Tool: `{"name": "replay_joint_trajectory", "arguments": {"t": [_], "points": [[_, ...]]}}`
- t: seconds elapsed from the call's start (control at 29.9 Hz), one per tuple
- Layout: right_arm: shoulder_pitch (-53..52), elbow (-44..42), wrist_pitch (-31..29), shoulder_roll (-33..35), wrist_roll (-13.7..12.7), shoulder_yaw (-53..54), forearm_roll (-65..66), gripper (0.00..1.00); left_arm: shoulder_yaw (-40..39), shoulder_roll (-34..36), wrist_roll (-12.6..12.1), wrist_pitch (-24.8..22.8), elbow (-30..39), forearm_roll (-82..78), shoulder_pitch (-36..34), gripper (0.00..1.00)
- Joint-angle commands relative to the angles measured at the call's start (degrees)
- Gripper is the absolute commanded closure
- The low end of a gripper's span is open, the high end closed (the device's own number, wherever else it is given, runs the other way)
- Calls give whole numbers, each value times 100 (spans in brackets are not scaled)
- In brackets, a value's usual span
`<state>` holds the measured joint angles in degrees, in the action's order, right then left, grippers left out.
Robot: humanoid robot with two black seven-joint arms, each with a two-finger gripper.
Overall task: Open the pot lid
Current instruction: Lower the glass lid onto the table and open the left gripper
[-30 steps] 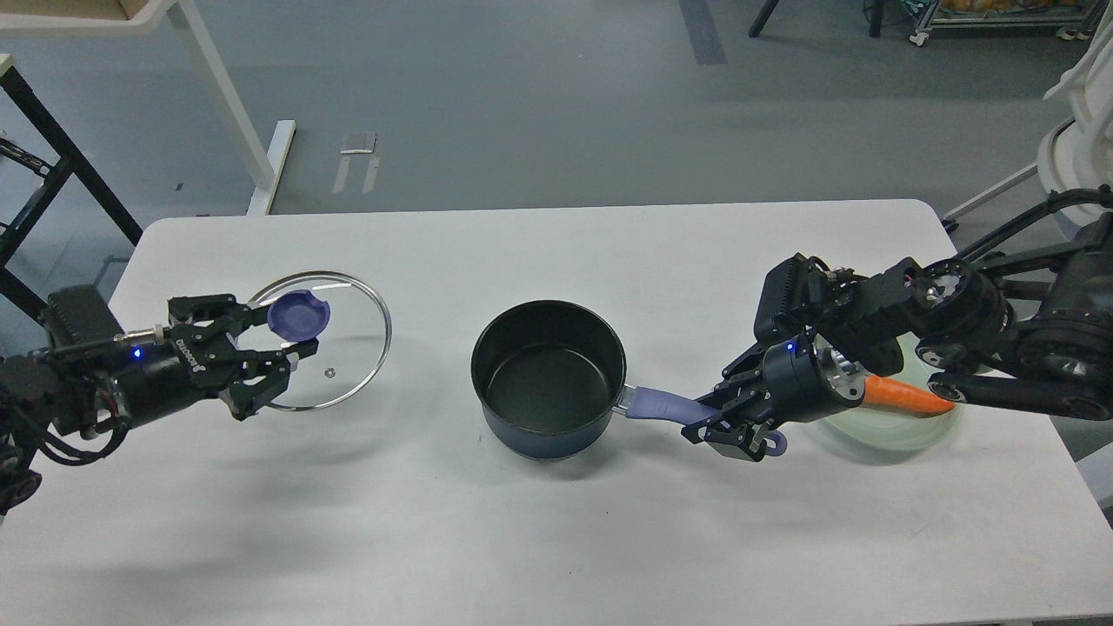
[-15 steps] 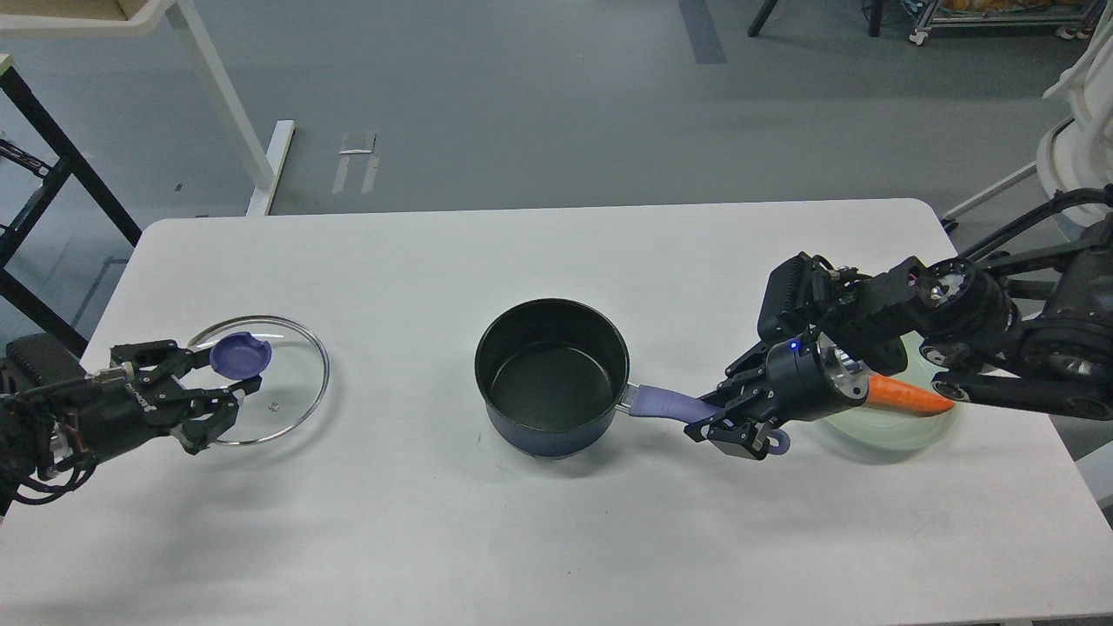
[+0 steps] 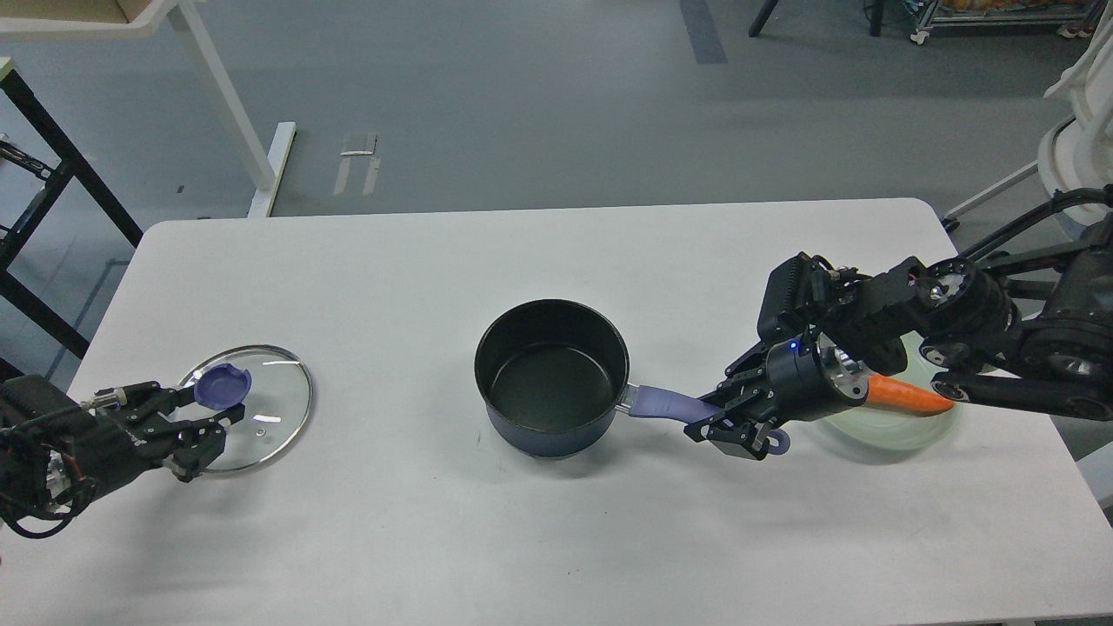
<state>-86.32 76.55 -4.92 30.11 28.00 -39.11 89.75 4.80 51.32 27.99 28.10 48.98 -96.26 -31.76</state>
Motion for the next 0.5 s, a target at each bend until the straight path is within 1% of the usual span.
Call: {"name": "replay_joint_trajectory", "arguments": {"t": [0.0,0.2,0.33,0.47], "points": [[1,0,0,3,0,0,-1,68,4,1,1,-10,-2,2,3,16],[1,0,0,3,0,0,-1,68,-5,1,1,-10,15,3,-59,2],[1,0,0,3,0,0,-1,67,-14,71,1,-10,77,46,-190,2],[1,0,0,3,0,0,-1,67,-14,107,1,-10,138,441,-392,1]]}}
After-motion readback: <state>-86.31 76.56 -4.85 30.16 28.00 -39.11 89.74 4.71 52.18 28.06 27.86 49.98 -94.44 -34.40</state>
